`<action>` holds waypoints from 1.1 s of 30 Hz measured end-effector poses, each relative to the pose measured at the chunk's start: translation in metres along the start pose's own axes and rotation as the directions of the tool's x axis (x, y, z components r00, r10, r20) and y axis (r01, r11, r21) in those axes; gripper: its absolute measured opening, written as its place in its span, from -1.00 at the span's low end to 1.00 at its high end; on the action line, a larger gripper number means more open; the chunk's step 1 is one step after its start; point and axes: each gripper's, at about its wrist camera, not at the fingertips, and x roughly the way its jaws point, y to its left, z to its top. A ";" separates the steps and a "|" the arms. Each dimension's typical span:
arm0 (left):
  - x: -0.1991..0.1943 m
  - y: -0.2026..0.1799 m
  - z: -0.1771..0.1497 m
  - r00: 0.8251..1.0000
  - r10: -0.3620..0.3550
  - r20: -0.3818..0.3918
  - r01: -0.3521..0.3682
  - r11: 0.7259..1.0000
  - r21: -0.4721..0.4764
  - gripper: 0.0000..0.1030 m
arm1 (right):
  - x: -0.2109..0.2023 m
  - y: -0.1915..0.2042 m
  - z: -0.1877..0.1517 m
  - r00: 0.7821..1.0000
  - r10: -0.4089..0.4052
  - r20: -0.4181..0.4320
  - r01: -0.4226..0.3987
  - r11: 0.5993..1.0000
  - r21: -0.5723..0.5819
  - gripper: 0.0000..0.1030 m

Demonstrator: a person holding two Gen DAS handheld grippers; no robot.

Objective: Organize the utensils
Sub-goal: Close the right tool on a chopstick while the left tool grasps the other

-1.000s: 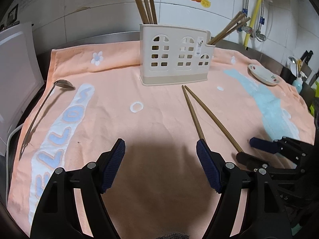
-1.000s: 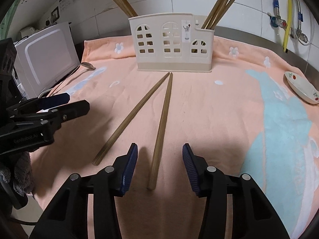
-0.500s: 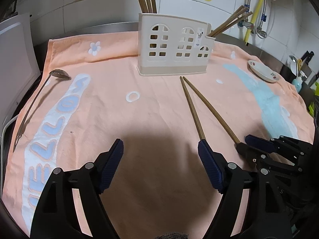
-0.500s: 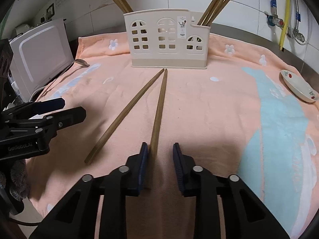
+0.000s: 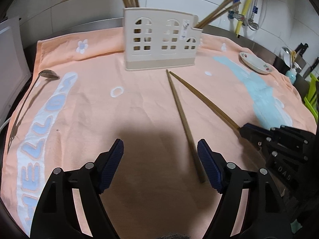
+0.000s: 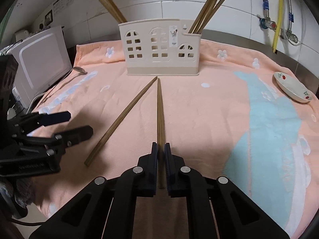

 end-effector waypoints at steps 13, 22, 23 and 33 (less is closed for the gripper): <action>0.016 -0.021 -0.001 0.994 -0.090 -0.055 0.092 0.995 0.041 -0.32 | -0.027 -0.011 0.014 0.997 0.002 0.078 -0.003 1.000 0.020 -0.87; 0.027 -0.026 0.000 0.990 -0.107 -0.090 0.112 0.992 0.055 -0.64 | -0.032 -0.011 0.017 0.995 0.003 0.096 -0.005 1.000 0.021 -0.87; 0.027 -0.026 0.001 0.990 -0.109 -0.090 0.114 0.992 0.053 -0.65 | -0.032 -0.011 0.018 0.995 0.003 0.098 -0.005 1.000 0.021 -0.87; 0.022 -0.015 0.009 0.993 -0.082 -0.084 0.085 0.996 0.029 -0.87 | -0.040 -0.008 0.025 0.992 0.003 0.127 -0.004 1.000 0.006 -0.87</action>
